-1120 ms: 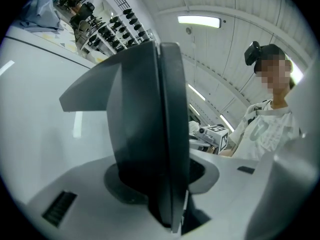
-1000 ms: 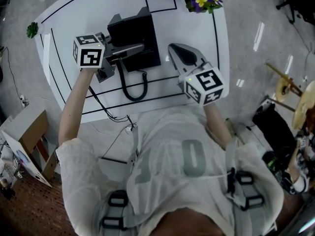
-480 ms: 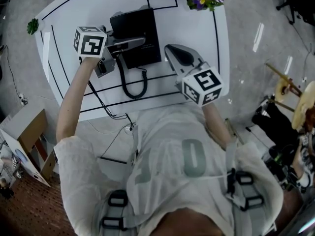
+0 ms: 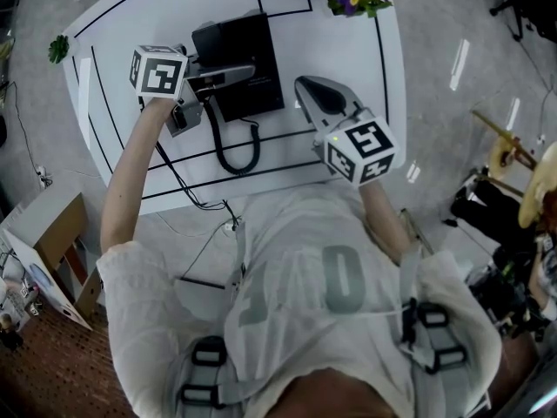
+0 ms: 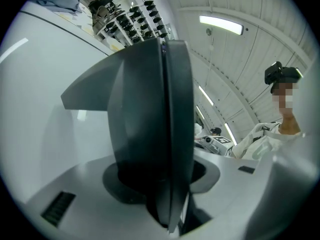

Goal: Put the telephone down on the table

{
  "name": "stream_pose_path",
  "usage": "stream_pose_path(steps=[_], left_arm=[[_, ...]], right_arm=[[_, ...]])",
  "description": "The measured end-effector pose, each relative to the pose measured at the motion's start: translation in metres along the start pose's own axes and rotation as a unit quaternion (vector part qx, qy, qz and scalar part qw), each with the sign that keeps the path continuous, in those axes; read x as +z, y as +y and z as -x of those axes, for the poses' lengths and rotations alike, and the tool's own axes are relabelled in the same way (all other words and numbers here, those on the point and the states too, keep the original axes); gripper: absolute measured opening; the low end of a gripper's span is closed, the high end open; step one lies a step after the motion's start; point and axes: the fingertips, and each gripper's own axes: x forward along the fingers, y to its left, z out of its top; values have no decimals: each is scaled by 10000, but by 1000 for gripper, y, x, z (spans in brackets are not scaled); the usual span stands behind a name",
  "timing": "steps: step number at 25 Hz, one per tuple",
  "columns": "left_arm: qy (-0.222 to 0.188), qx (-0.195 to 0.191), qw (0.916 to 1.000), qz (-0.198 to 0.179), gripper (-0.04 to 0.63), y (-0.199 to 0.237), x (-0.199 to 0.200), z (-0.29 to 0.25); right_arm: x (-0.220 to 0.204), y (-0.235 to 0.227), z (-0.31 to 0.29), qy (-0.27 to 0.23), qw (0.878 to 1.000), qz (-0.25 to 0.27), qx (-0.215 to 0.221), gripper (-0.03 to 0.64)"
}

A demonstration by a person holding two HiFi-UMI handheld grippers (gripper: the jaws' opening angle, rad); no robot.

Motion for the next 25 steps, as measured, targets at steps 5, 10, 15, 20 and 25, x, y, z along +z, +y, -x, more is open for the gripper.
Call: stream_pose_path(steps=[5, 10, 15, 20, 25], left_arm=[[-16, 181, 9997, 157, 200, 2, 1, 0], [-175, 331, 9991, 213, 220, 3, 4, -3], [-191, 707, 9970, 268, 281, 9, 6, -4], [-205, 955, 9949, 234, 298, 11, 7, 0], [-328, 1185, 9924, 31, 301, 10, 7, 4]], right_arm=[[2, -4, 3, 0, 10000, 30, -55, 8], [3, -4, 6, 9, 9999, 74, -82, 8], [4, 1, 4, -4, 10000, 90, -42, 8], [5, 5, 6, 4, 9999, 150, -12, 8], [5, 11, 10, 0, 9997, 250, 15, 8]])
